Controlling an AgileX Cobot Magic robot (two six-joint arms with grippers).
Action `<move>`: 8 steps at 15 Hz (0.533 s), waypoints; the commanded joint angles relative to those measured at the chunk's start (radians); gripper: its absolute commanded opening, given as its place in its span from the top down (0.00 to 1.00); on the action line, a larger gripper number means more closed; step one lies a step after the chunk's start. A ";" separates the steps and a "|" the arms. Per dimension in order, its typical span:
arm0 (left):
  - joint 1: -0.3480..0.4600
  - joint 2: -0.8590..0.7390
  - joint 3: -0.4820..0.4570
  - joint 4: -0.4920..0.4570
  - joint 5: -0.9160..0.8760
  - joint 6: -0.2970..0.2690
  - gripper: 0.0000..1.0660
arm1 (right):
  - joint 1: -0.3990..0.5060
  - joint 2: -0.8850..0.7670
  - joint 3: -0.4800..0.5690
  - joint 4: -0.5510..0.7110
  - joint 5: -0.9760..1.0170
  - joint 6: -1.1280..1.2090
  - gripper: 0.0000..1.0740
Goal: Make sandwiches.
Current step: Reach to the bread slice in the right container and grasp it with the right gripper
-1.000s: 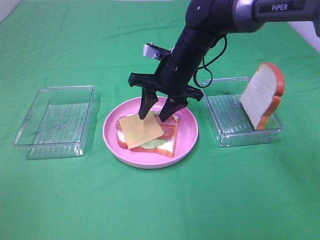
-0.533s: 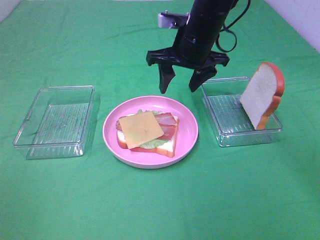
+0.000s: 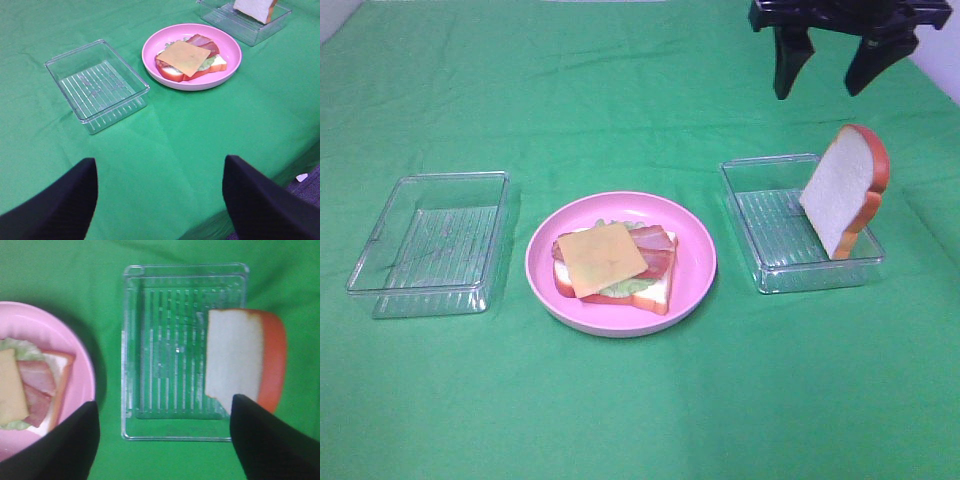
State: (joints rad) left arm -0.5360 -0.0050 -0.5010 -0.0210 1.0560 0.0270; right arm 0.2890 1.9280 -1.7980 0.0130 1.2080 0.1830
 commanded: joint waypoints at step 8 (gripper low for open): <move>-0.002 -0.020 0.002 -0.007 -0.011 -0.002 0.36 | -0.194 0.094 0.000 0.051 0.079 -0.074 0.34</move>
State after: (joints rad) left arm -0.5360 -0.0050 -0.5010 -0.0210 1.0560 0.0270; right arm 0.1020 2.0150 -1.7980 0.0650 1.2130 0.1230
